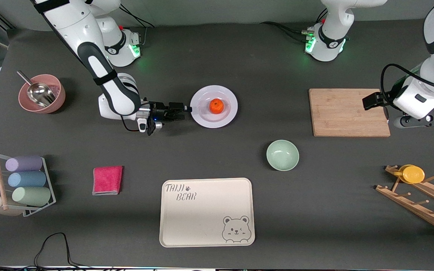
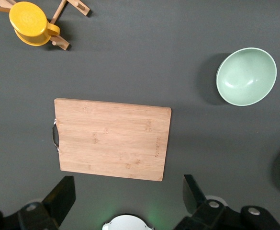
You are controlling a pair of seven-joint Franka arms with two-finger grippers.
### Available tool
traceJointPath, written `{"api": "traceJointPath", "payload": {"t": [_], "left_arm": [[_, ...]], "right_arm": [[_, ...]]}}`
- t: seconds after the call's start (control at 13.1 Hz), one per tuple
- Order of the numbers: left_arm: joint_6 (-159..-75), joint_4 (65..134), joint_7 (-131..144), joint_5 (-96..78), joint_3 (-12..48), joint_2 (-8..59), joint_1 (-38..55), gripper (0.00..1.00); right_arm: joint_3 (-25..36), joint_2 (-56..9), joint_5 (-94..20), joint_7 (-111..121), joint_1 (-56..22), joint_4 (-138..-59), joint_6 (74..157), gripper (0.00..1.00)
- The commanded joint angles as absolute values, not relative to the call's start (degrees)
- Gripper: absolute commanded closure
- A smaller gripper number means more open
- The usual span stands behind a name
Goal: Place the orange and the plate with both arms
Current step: 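Grasp the plate rim with the right gripper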
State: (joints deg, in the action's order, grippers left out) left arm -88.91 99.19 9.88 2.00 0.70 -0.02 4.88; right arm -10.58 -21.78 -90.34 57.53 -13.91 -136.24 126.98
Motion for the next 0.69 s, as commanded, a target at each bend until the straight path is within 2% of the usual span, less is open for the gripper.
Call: {"api": "traceJointPath", "payload": {"t": [0.0, 0.46, 0.61], "left_arm": [[-89.0, 99.5, 10.3, 1.8, 0.4, -0.3, 5.4, 0.0], [-88.3, 99.5, 10.2, 0.6, 0.4, -0.4, 5.4, 0.0], [-87.7, 99.3, 10.3, 0.3, 0.4, -0.5, 5.4, 0.0]], "right_arm": [[-11.2, -25.0, -93.4, 62.2, -13.3, -135.1, 126.2, 0.0], [-13.2, -26.5, -95.5, 62.7, -13.4, -135.2, 126.6, 0.01], [-13.3, -27.0, -96.1, 62.8, -13.4, -135.1, 126.6, 0.13]]}}
